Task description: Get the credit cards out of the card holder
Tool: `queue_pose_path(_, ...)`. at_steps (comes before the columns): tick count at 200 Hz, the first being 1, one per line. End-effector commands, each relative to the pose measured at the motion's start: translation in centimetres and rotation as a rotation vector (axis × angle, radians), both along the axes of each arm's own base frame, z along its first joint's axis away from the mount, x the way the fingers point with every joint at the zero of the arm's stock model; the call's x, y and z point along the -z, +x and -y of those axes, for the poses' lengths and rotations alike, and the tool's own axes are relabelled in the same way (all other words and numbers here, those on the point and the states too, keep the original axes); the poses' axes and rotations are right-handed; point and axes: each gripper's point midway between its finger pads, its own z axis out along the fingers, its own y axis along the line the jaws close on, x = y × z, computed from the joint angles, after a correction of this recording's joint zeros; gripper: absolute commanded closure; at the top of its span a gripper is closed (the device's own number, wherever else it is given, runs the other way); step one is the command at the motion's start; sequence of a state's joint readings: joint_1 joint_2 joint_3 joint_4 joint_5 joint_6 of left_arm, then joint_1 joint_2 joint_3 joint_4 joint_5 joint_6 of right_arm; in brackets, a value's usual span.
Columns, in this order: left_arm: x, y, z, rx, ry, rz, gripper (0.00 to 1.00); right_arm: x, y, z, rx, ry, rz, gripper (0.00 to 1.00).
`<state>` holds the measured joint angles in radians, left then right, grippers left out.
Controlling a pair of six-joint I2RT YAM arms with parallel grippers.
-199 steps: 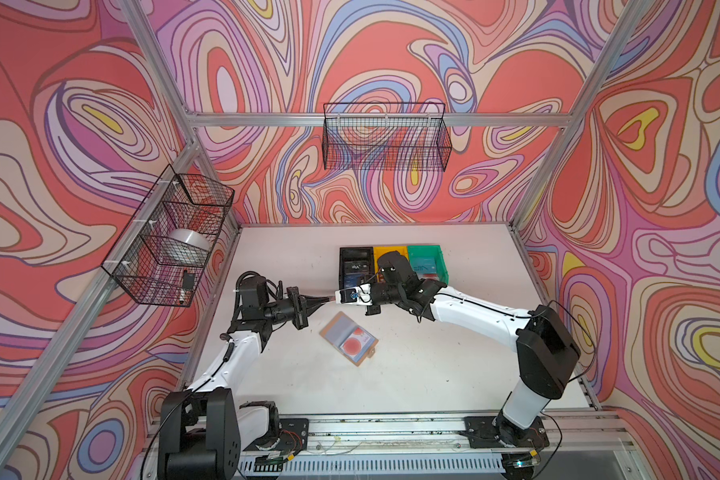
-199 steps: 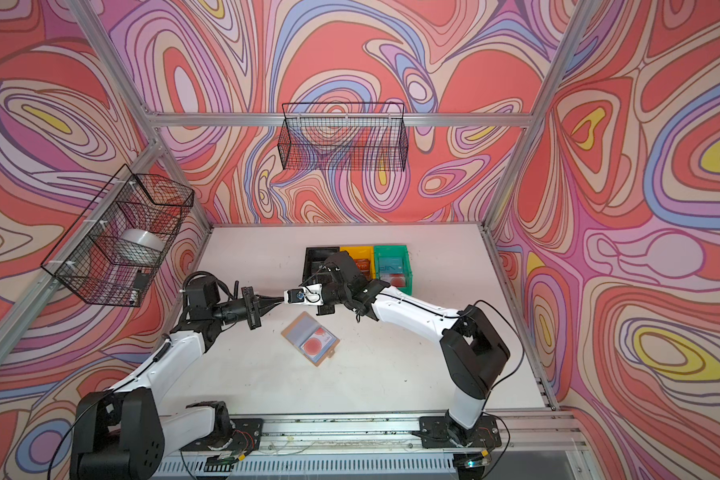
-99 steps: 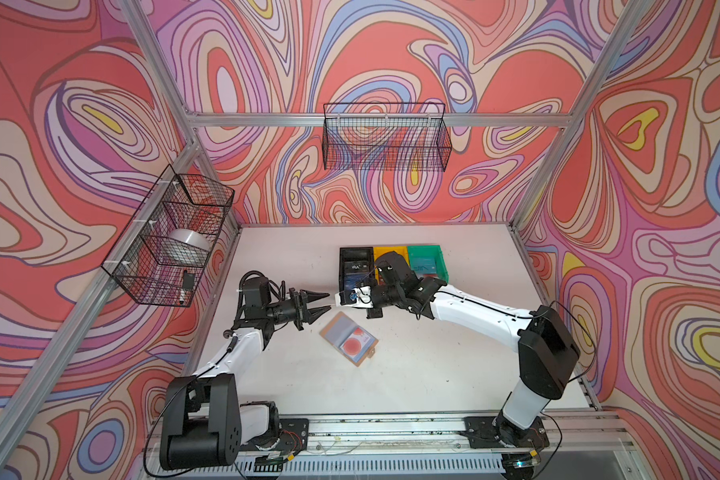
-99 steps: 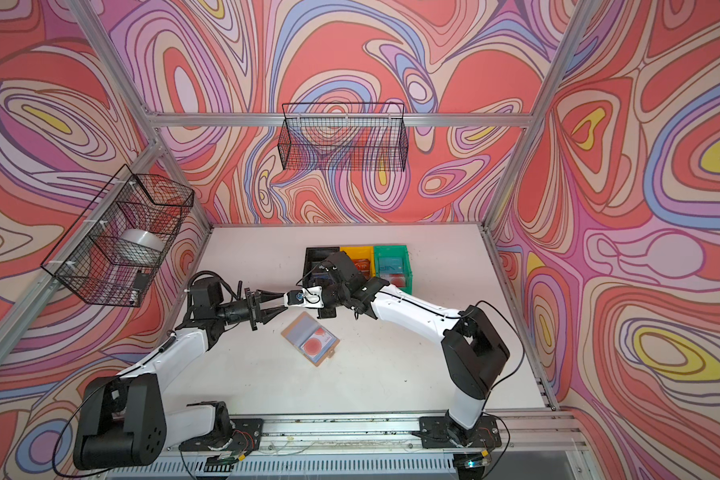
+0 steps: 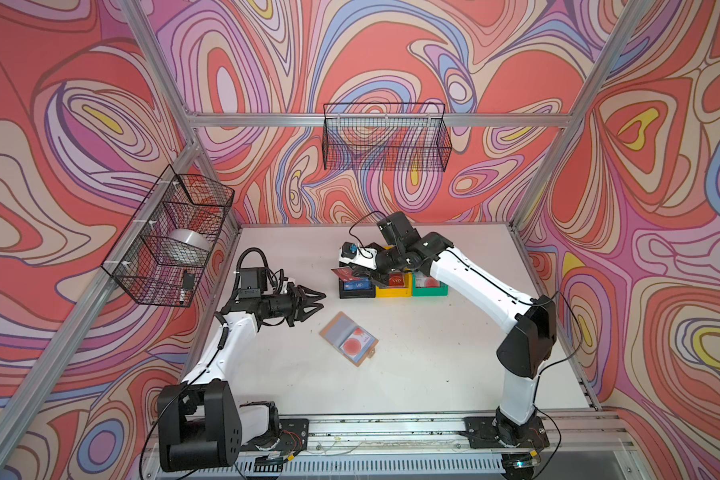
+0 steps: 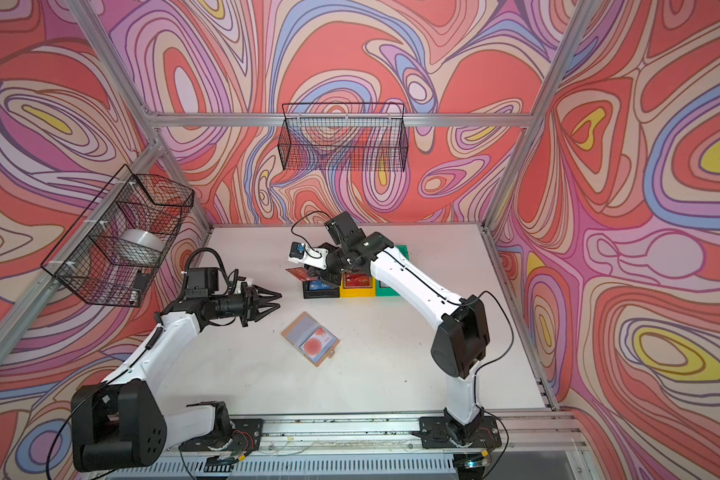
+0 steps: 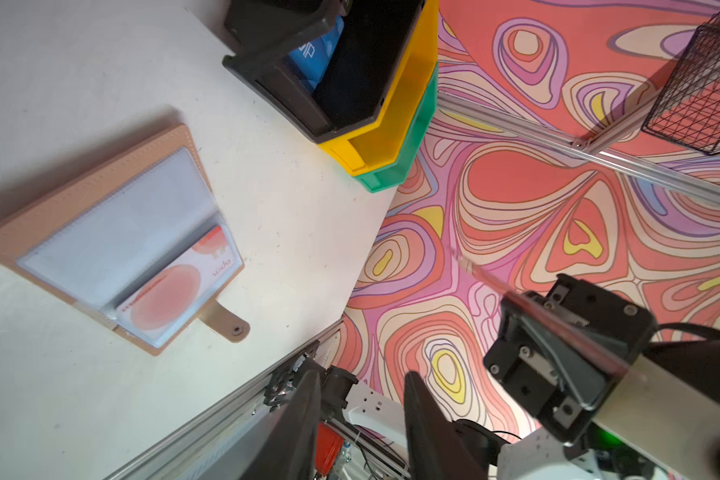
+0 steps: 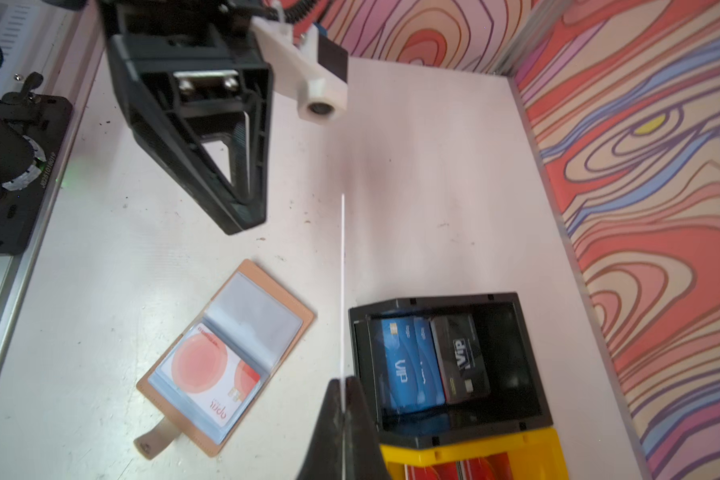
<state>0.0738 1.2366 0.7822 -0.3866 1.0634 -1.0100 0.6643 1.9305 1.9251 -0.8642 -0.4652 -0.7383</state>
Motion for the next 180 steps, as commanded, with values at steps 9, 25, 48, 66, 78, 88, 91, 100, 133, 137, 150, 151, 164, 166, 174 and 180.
queue_pose_path(9, 1.2, 0.0, -0.5, -0.052, 0.017, 0.078, 0.62, 0.6, -2.0, 1.7, 0.058, 0.004, -0.292, 1.00)
queue_pose_path(25, 0.6, 0.5, -1.0, -0.107, 0.027, 0.176, 0.62, -1.3, -1.3, 1.2, 0.120, 0.095, -0.387, 1.00)
queue_pose_path(48, -0.3, 0.8, -1.8, -0.188, 0.061, 0.317, 0.59, -3.2, -0.9, 0.4, 0.174, 0.174, -0.484, 1.00)
queue_pose_path(66, -2.0, 1.1, -2.2, -0.217, 0.093, 0.435, 0.55, -4.5, -0.7, -0.4, 0.205, 0.234, -0.543, 1.00)
queue_pose_path(78, -3.2, 1.4, -2.6, -0.241, 0.111, 0.506, 0.54, -5.1, -0.1, -0.7, 0.247, 0.270, -0.571, 1.00)
queue_pose_path(88, -4.5, 1.7, -2.8, -0.265, 0.124, 0.577, 0.52, -5.4, 0.1, -0.9, 0.265, 0.292, -0.600, 1.00)
queue_pose_path(91, -4.8, 1.8, -2.9, -0.272, 0.127, 0.597, 0.52, -5.5, 0.1, -1.0, 0.269, 0.301, -0.609, 1.00)
queue_pose_path(100, -5.9, 2.2, -3.0, -0.295, 0.136, 0.659, 0.51, -5.8, 0.2, -1.2, 0.282, 0.326, -0.636, 1.00)
queue_pose_path(133, -9.7, 3.2, -2.9, -0.340, 0.118, 0.846, 0.47, -7.0, 0.1, -2.1, 0.291, 0.431, -0.744, 1.00)
queue_pose_path(137, -9.9, 3.3, -2.7, -0.337, 0.115, 0.854, 0.47, -6.9, 0.1, -2.3, 0.290, 0.439, -0.759, 1.00)
queue_pose_path(150, -10.4, 3.6, -2.0, -0.313, 0.104, 0.883, 0.48, -7.1, 0.1, -2.6, 0.280, 0.464, -0.791, 1.00)
queue_pose_path(151, -10.5, 3.6, -1.9, -0.312, 0.102, 0.888, 0.48, -7.1, 0.2, -2.6, 0.280, 0.466, -0.793, 1.00)
queue_pose_path(164, -10.7, 3.7, -1.2, -0.303, 0.083, 0.919, 0.48, -7.3, 0.2, -2.8, 0.274, 0.491, -0.807, 1.00)
queue_pose_path(166, -10.7, 3.8, -1.2, -0.303, 0.082, 0.923, 0.48, -7.3, 0.2, -2.9, 0.271, 0.494, -0.810, 1.00)
queue_pose_path(174, -10.7, 3.9, -0.8, -0.300, 0.073, 0.931, 0.49, -7.5, 0.1, -3.0, 0.254, 0.510, -0.820, 1.00)
queue_pose_path(180, -10.6, 4.0, -0.7, -0.297, 0.071, 0.934, 0.49, -7.5, 0.1, -3.1, 0.251, 0.517, -0.826, 1.00)
